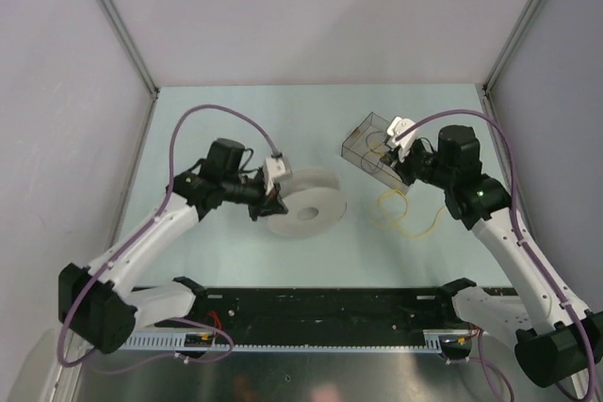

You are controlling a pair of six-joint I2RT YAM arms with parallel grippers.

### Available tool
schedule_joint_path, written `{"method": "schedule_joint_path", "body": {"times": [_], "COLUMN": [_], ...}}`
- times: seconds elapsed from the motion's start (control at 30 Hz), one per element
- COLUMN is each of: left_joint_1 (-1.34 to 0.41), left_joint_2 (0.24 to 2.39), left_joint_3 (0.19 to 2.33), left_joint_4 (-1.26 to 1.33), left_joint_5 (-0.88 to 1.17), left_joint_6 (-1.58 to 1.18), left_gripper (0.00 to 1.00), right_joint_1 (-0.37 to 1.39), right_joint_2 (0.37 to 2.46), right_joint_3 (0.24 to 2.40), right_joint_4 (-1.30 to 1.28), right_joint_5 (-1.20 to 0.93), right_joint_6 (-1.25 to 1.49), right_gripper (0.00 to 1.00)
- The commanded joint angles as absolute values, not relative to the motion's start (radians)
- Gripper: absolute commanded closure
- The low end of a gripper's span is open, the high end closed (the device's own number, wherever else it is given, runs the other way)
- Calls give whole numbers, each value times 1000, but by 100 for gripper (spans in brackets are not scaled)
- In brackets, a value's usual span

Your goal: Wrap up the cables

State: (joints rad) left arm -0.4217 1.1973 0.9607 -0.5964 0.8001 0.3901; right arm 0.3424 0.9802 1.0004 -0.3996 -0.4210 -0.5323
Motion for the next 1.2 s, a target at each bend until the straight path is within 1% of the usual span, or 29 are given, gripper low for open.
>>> {"method": "schedule_joint_path", "body": {"times": [0.0, 0.13, 0.3, 0.33, 0.37, 0.4, 0.43, 0.5, 0.53, 0.6, 0.67, 0.73, 0.87, 1.0, 1.1, 1.17], "left_joint_1": [-567, -652, -692, -697, -700, -702, -704, -702, -700, -696, -693, -679, -593, -444, -422, -404], "left_joint_2": [1097, 1110, 1168, 1177, 1183, 1186, 1187, 1175, 1157, 1108, 1054, 1010, 999, 1033, 1083, 1117], "left_joint_3": [914, 918, 950, 956, 963, 971, 980, 1008, 1022, 1044, 1067, 1097, 1155, 1128, 1118, 1109], "left_joint_4": [-645, -645, -643, -644, -644, -644, -646, -661, -670, -677, -677, -677, -648, -523, -478, -467], "left_joint_5": [553, 487, 485, 485, 485, 479, 467, 454, 460, 479, 489, 492, 456, 568, 579, 631], "left_joint_6": [654, 684, 667, 664, 662, 659, 653, 652, 659, 664, 664, 648, 496, 365, 360, 369], "left_gripper": [100, 99, 91, 88, 82, 71, 58, 36, 27, 14, 5, 2, 1, 0, 0, 0], "right_joint_1": [403, 479, 565, 581, 593, 602, 607, 614, 617, 622, 625, 626, 638, 677, 716, 751], "right_joint_2": [991, 1011, 1038, 1044, 1049, 1055, 1060, 1069, 1073, 1080, 1090, 1103, 1146, 1213, 1260, 1281], "right_joint_3": [1038, 1038, 1038, 1038, 1038, 1038, 1038, 1038, 1038, 1039, 1042, 1047, 1060, 1099, 1134, 1143], "right_joint_4": [-447, -483, -525, -531, -535, -536, -534, -525, -518, -501, -490, -483, -466, -483, -514, -525], "right_joint_5": [-473, -495, -516, -519, -524, -531, -539, -553, -557, -560, -564, -568, -555, -479, -414, -357], "right_joint_6": [-576, -626, -646, -651, -655, -658, -660, -669, -673, -676, -676, -674, -673, -684, -685, -690], "right_gripper": [100, 100, 100, 100, 100, 100, 100, 100, 100, 100, 100, 100, 100, 100, 100, 100]}}
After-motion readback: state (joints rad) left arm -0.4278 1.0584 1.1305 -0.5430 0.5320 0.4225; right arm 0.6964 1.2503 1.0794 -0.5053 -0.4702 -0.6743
